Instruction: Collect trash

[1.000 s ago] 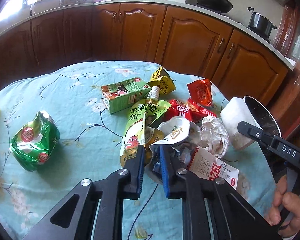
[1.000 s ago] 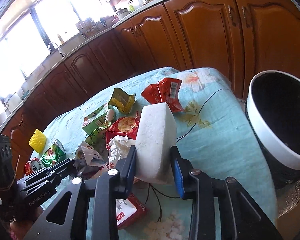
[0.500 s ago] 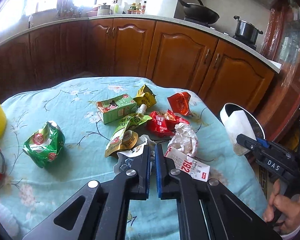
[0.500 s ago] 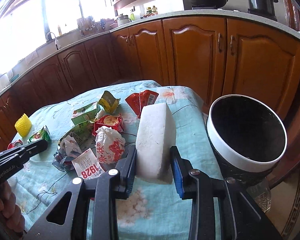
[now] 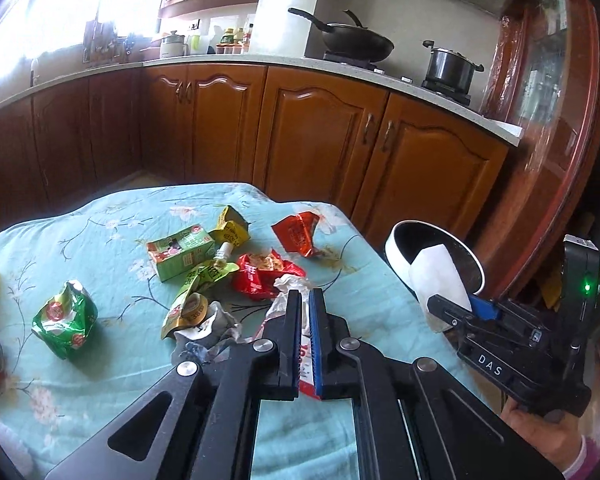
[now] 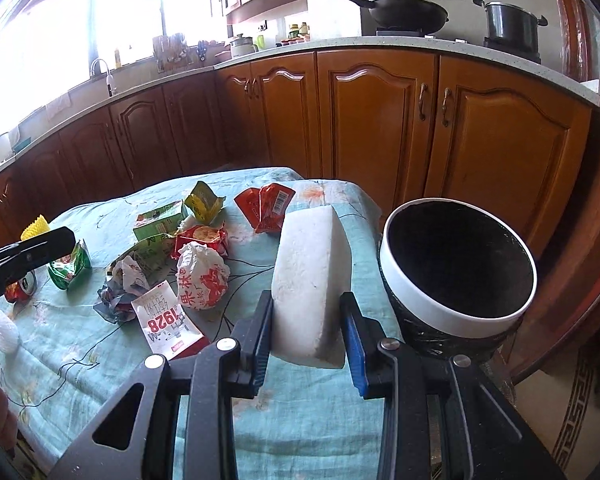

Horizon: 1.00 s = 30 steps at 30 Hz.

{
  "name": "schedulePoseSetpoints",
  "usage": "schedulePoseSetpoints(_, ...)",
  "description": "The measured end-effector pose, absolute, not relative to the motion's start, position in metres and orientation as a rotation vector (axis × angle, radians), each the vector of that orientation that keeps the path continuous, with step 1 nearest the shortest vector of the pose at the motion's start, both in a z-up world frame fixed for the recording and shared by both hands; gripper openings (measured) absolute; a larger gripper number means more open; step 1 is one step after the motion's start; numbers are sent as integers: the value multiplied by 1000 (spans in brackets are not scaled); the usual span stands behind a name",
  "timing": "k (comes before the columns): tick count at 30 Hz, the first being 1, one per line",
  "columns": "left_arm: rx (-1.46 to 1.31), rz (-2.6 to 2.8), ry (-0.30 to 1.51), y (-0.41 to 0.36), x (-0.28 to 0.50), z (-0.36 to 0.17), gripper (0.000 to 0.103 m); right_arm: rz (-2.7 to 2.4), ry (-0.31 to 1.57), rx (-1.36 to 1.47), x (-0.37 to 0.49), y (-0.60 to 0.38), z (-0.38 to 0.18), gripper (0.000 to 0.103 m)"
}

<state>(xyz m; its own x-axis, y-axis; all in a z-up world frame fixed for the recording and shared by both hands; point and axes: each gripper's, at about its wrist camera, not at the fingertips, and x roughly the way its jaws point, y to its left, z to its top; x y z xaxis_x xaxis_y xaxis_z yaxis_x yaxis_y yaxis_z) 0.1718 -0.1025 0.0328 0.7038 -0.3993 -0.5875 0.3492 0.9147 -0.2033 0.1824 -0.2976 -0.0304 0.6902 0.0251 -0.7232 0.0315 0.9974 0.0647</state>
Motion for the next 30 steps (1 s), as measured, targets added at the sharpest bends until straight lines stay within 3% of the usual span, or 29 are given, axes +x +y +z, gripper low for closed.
schedulePoseSetpoints(11, -28, -425, 659, -126, 177, 36, 3, 11, 804, 192, 172, -335, -28, 33)
schedulePoseSetpoints(19, 8, -330, 782, -103, 185, -2, 3, 82, 830, 326, 164, -352, -41, 32)
schedulePoseSetpoints(21, 16, -318, 820, -99, 188, -11, 8, 110, 832, 347, 162, -350, -44, 32)
schedulePoseSetpoints(23, 45, -274, 836, -97, 192, -18, 45, 133, 834, 371, 160, -349, -46, 32)
schedulePoseSetpoints(25, 79, -223, 803, -99, 196, -20, 64, 146, 835, 379, 159, -345, -47, 32)
schedulePoseSetpoints(30, 132, -190, 802, -106, 219, -39, 66, 166, 858, 393, 163, -337, -54, 32)
